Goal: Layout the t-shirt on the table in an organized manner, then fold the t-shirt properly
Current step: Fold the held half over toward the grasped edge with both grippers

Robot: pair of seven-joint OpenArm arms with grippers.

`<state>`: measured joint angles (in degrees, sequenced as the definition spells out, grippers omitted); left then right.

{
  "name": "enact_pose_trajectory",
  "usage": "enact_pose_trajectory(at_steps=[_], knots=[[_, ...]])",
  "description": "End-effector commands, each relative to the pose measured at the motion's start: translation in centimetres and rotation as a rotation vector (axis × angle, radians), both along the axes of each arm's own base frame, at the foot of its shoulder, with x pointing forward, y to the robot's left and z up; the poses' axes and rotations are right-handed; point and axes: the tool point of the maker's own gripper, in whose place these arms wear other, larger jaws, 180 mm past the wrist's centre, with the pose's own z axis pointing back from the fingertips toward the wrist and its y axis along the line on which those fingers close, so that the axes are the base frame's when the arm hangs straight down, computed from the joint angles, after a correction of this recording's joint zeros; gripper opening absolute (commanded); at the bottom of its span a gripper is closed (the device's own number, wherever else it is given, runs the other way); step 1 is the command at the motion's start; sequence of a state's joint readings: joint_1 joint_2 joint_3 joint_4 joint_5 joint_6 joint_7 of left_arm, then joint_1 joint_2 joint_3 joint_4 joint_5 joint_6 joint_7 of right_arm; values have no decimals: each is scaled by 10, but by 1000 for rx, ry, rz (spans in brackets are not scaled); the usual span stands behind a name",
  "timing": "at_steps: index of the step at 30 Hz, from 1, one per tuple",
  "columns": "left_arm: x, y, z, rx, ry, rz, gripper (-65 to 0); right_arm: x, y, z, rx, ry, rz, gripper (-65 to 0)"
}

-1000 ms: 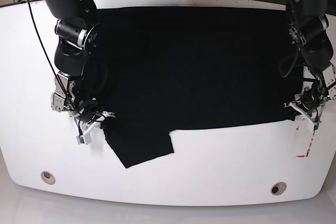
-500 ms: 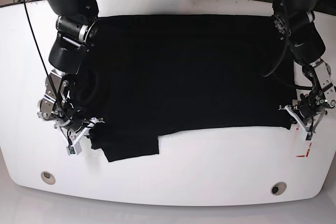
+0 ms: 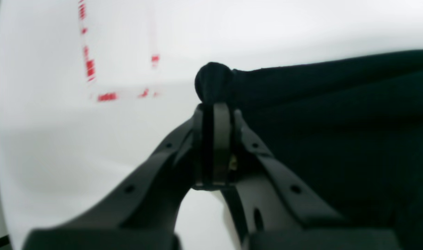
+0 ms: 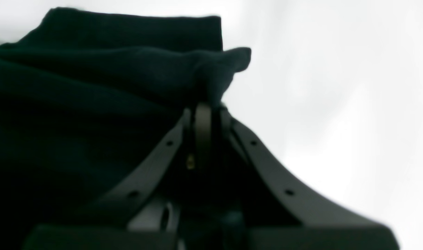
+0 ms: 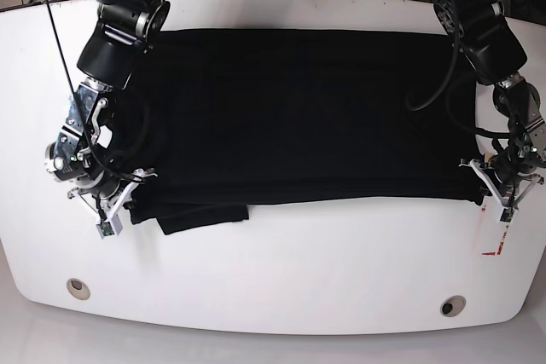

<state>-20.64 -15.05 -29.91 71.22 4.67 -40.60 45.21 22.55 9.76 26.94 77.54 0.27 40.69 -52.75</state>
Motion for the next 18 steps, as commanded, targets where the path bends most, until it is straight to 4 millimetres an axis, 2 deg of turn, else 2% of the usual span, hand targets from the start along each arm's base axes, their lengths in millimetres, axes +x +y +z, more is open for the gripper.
enact_pose_trajectory(at_steps=[1,8,13,18], knots=[[1,16,26,69,-43,22,-650,-1,-19,23,-73,-37,-32,-650],[-24,21,33,160,-19,24,-650,-38,-27,30,-184,-14,-43,-650],[-45,22,36,226,3,19,-650,-60,-19,27,-210,-5,-34,-650],[-71,21,28,271,48,6,-650,-77,-16,18,-223,19,-28,-650]])
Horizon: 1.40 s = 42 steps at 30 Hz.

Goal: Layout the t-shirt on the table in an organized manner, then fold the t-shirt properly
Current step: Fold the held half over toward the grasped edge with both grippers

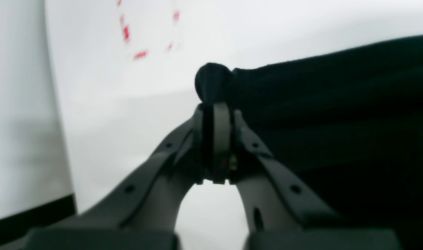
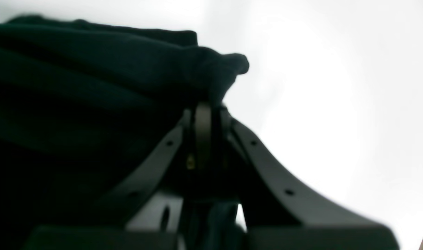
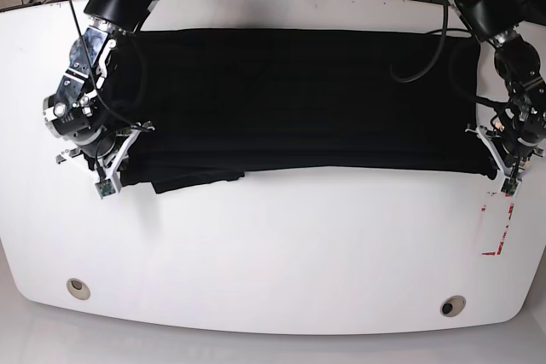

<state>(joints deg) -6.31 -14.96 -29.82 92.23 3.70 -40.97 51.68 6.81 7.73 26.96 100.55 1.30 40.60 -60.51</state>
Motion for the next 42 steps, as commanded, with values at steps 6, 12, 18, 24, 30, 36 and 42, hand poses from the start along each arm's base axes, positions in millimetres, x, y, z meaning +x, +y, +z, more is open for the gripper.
enact_pose_trajectory(at_steps=[6,12,18,24,30,36,42], knots=[[-42,13,-6,99,92,30,-650,-14,-9,-5,-38,22,-23,-650],[-76,14,-22,104,150,49,-650,-27,-8,-15,-40,57,-22,-648],[-94,14,-35,92,193,61,-650,-39,-8,-25,-40,90,-21,-648],[-102,14,-41,93,218,59,-650,-47,-9,-32,-43,113,-22,-547],[-107,13,-44,93,233,57,-540,-52,-9,-28,-61,109,-19,-241],[-105,13,-41,98,224,55,-283,-45,-6,-1,-91,28,-10,-52],[-103,15,-38,102,214,59,-229,-27,9,12,-56,-33,-4,-16]])
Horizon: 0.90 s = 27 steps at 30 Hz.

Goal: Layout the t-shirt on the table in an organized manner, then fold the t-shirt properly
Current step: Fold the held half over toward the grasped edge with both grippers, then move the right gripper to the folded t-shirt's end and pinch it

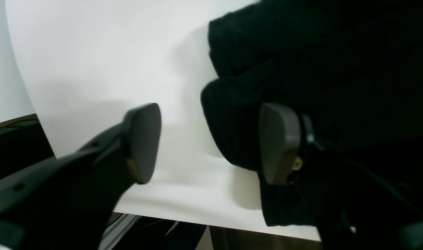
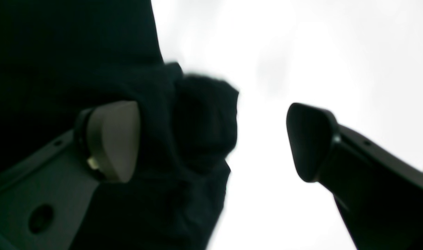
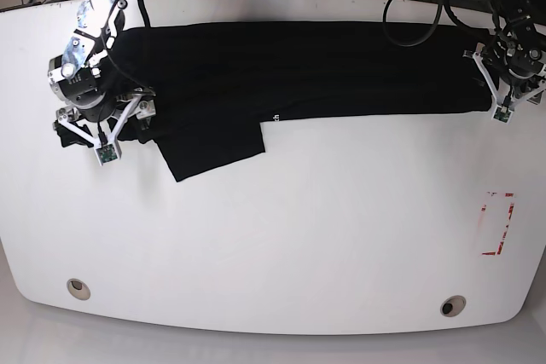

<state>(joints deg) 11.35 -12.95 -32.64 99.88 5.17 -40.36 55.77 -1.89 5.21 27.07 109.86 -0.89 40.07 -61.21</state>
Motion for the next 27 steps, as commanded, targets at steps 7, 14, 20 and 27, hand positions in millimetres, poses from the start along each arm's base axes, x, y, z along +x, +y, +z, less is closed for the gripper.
enact_pose_trajectory(at_steps=[7,14,20,27], knots=[[17,4,34,62,-93,-24,-249,42,24,-4,126,-37,1,-19],[18,4,36,64,-101,-26,-253,56,31,-19,187,1,1,-54],[19,4,37,66,-102,-27,-253,70,54,-37,300,-16,20,-60],[19,4,37,65,-104,-28,-253,84,72,-56,413,-7,27,-60]])
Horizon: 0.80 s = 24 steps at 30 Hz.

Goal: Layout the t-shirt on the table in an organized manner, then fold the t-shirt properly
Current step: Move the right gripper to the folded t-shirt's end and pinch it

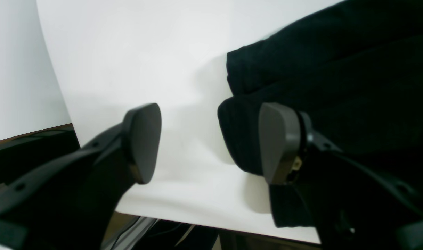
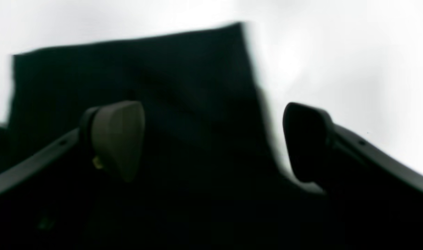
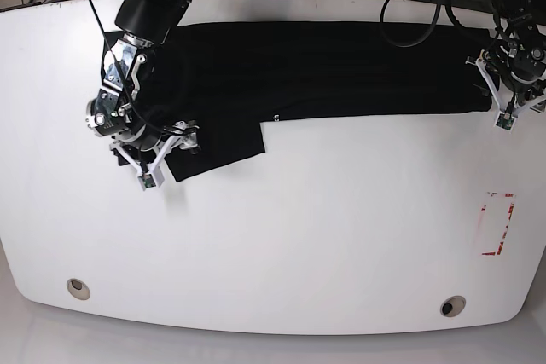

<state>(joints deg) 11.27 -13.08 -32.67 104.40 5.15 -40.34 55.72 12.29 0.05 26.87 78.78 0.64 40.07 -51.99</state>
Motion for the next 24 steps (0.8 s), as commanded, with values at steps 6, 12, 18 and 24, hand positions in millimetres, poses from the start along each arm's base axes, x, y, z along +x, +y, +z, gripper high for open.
enact_pose_trajectory(at_steps=[6,12,18,24], knots=[[7,6,13,23,-38,-3,-253,25,4,8,68,-105,-20,-60],[7,6,13,23,-38,-3,-253,22,1,1,75,-84,-22,-63],[7,6,13,23,-38,-3,-253,19,2,-2,77,-75,-21,-176],[8,5,12,22,-38,-6,-253,18,11,-4,95,-72,-18,-287]])
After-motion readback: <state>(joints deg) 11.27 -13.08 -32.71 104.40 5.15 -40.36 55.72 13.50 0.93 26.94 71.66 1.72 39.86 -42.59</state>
